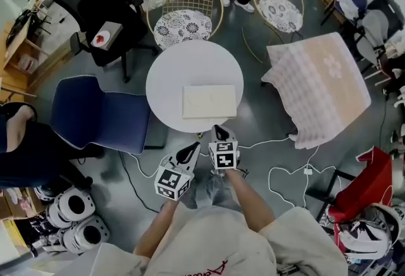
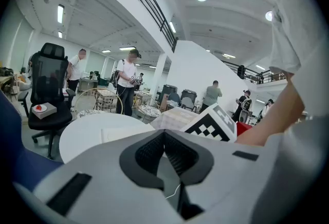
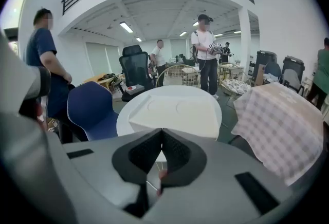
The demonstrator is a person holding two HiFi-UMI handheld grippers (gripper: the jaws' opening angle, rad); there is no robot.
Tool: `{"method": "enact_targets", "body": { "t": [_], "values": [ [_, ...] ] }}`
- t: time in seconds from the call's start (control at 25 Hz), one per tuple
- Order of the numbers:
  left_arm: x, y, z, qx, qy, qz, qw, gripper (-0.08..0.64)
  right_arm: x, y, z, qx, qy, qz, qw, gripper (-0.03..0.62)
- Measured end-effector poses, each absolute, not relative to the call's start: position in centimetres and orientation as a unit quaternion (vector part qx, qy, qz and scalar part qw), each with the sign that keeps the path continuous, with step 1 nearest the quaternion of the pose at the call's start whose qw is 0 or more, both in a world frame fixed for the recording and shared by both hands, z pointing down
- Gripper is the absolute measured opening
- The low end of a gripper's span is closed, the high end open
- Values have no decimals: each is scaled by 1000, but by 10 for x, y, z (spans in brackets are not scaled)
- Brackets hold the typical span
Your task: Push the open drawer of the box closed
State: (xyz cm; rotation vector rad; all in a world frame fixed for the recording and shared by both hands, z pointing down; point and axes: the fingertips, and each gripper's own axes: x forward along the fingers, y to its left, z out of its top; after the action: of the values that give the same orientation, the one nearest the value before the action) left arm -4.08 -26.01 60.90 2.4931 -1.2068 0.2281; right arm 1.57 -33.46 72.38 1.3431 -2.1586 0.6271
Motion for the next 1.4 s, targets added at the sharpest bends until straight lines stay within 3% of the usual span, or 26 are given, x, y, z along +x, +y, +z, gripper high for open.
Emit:
{"method": "enact_targets", "body": {
  "t": [0.44,0.8,1.4],
  "values": [
    [-22,-293,566,878,-458,66,122,14,49,-369,622,500,-835,146,174,17],
    [-6,-306,540,879,-465,52,89,14,65,-366,594,493,-847,116,161,17],
    [1,-261,549,885,-450,57,101,14,64,-273,586,478,-859,107,152,17]
  ]
}}
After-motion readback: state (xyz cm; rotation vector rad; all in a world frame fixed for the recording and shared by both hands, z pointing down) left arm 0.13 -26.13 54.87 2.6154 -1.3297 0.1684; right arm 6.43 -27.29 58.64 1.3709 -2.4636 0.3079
